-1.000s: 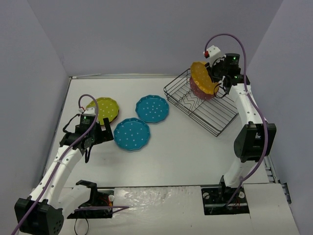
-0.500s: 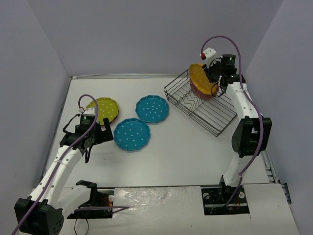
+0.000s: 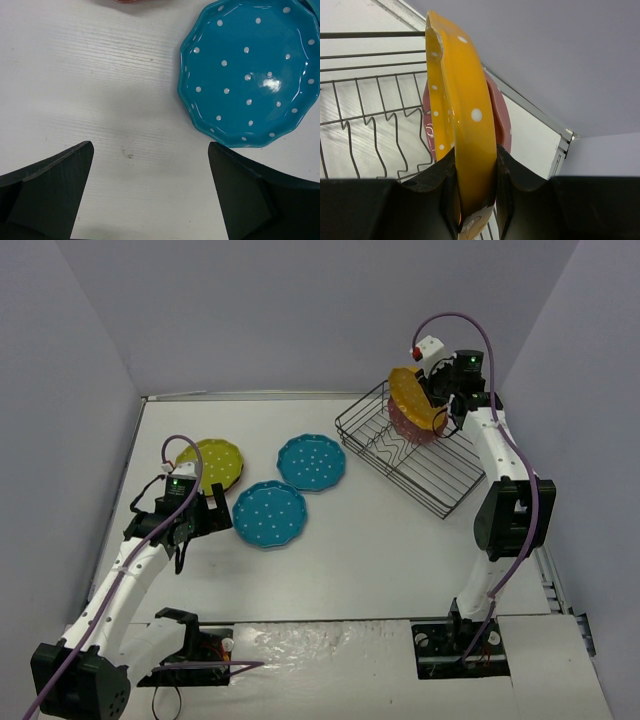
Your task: Load the plates into the dish rack
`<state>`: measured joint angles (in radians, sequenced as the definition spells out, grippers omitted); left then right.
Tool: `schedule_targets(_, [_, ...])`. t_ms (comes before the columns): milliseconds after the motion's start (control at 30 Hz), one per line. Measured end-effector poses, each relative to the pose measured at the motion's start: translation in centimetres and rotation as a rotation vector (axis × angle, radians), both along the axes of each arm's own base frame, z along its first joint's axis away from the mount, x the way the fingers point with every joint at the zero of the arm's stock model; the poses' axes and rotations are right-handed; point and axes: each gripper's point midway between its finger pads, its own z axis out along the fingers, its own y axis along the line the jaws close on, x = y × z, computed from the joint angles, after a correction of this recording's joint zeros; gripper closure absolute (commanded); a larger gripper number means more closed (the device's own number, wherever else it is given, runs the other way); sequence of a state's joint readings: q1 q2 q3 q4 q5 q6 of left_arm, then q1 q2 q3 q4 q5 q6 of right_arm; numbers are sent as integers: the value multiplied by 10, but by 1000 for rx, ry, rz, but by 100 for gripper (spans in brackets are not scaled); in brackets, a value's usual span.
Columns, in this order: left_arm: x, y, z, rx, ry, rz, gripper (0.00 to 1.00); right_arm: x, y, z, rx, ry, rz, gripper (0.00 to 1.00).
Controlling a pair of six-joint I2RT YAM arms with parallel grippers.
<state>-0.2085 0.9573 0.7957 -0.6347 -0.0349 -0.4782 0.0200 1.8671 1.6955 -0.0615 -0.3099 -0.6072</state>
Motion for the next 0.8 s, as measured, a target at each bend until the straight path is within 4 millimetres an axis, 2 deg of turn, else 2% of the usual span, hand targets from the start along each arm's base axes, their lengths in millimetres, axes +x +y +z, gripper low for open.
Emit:
schedule_targets(433, [1,0,-1,0,-4,-2,3,3,0,3,-2,-22,1,100])
schedule_targets(800, [1,0,-2,1,-1,-3,3,-5,2,-36,0,41,17,95])
